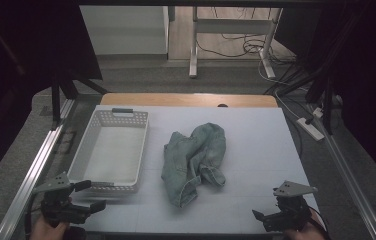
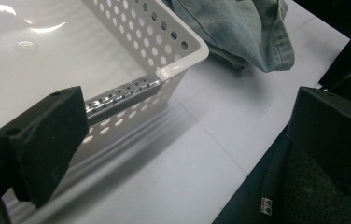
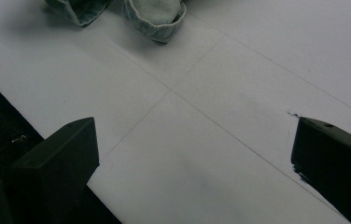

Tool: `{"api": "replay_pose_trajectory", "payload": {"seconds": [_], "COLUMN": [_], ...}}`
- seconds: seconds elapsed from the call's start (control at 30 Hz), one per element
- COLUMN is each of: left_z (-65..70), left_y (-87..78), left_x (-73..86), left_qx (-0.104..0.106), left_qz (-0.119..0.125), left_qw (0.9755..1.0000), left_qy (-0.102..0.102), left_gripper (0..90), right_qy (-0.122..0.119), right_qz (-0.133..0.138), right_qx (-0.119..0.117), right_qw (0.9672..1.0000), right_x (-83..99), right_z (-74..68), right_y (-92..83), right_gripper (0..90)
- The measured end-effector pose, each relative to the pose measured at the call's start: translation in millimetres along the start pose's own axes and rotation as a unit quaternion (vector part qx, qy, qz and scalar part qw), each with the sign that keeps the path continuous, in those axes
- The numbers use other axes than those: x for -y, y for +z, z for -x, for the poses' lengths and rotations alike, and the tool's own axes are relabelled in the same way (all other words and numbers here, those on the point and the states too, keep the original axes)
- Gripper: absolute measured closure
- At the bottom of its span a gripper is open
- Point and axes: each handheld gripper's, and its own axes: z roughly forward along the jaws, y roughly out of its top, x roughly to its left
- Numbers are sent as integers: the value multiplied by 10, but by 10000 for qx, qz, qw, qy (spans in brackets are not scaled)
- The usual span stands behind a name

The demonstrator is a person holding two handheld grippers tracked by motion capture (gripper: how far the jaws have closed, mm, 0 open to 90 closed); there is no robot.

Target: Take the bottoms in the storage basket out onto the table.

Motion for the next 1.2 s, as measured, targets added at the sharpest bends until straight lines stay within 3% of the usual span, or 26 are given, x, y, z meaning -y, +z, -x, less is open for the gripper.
{"api": "replay_pose_trajectory", "payload": {"seconds": [0.43,1.2], "left_z": [31,24], "left_y": [-59,-165], "left_x": [44,137], "left_qx": [-198,-370], "left_qz": [-151,-337], "left_qw": [9996,9987], "left_qy": [111,25], "left_gripper": [0,0], "right_qy": [3,-15], "right_qz": [-1,-42], "right_qx": [12,27], "right_qw": [10000,10000], "right_x": [-1,-8], "right_z": [-1,-9], "right_y": [1,3], "right_gripper": [13,13]}}
